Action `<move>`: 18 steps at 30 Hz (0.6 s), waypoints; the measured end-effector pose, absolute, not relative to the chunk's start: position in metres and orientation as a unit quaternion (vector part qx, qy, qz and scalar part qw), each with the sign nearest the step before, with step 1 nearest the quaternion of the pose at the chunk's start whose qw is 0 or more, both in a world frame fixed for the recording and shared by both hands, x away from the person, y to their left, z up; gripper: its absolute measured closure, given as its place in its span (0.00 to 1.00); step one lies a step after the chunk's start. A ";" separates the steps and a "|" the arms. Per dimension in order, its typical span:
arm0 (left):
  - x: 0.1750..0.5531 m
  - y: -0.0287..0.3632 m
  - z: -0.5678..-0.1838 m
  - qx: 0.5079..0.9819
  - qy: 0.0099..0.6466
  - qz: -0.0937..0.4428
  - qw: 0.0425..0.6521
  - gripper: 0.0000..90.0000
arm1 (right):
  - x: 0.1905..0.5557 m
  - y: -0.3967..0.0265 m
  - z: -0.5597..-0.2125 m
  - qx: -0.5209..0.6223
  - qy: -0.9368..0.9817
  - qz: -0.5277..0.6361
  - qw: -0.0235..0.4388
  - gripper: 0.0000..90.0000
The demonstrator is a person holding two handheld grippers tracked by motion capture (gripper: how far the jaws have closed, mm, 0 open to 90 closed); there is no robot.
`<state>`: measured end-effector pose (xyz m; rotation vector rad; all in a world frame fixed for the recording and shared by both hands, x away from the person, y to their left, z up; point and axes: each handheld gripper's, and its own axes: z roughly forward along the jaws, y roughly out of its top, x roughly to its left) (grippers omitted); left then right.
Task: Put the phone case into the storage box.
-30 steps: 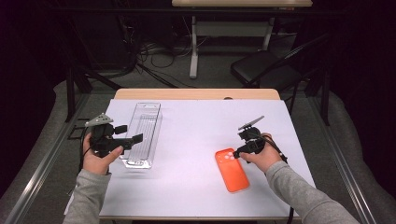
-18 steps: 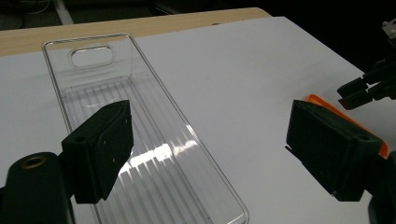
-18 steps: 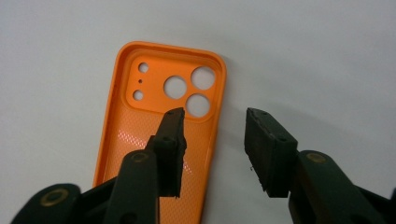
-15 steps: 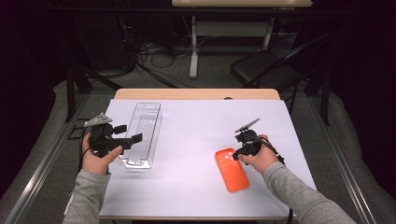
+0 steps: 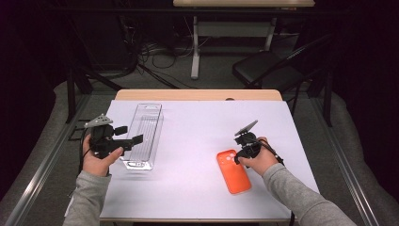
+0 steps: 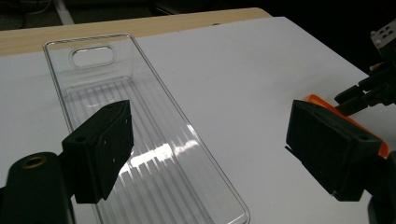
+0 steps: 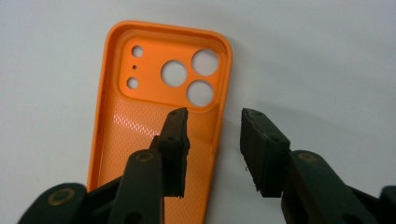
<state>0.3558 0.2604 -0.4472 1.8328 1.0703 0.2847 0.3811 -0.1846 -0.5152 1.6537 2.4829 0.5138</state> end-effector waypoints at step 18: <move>0.356 0.262 -0.447 0.749 0.442 0.119 0.479 0.17 | 0.384 -0.183 -0.519 0.557 0.818 0.136 0.045 0.83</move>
